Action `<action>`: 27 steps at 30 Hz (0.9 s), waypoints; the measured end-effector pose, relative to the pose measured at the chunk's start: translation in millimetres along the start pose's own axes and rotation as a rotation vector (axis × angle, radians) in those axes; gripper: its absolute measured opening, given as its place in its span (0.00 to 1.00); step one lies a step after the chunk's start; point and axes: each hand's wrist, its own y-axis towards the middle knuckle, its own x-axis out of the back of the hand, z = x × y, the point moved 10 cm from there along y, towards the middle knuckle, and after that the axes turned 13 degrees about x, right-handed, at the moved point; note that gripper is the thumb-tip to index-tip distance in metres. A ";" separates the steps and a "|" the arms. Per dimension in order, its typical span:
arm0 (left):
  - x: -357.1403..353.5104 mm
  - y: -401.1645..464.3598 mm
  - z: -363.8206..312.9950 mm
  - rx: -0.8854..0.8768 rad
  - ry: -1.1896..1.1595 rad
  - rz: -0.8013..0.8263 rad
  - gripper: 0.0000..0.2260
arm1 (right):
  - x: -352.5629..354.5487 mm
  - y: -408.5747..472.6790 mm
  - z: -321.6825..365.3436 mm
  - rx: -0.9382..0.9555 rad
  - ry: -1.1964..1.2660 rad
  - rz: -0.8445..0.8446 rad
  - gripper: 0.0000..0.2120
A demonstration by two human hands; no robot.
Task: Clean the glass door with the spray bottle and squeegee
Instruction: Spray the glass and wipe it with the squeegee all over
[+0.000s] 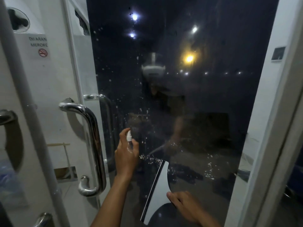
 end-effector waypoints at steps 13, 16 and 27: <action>38.9 43.3 -13.4 -0.059 -0.035 -0.055 0.15 | -32.7 30.0 26.8 -0.020 0.059 -0.013 0.31; 44.8 46.4 -20.2 -0.095 -0.052 -0.036 0.17 | -38.0 32.3 30.6 -0.021 0.032 -0.005 0.29; 56.8 57.0 -29.5 -0.176 0.001 0.018 0.20 | -10.4 52.5 58.2 0.066 0.002 -0.086 0.34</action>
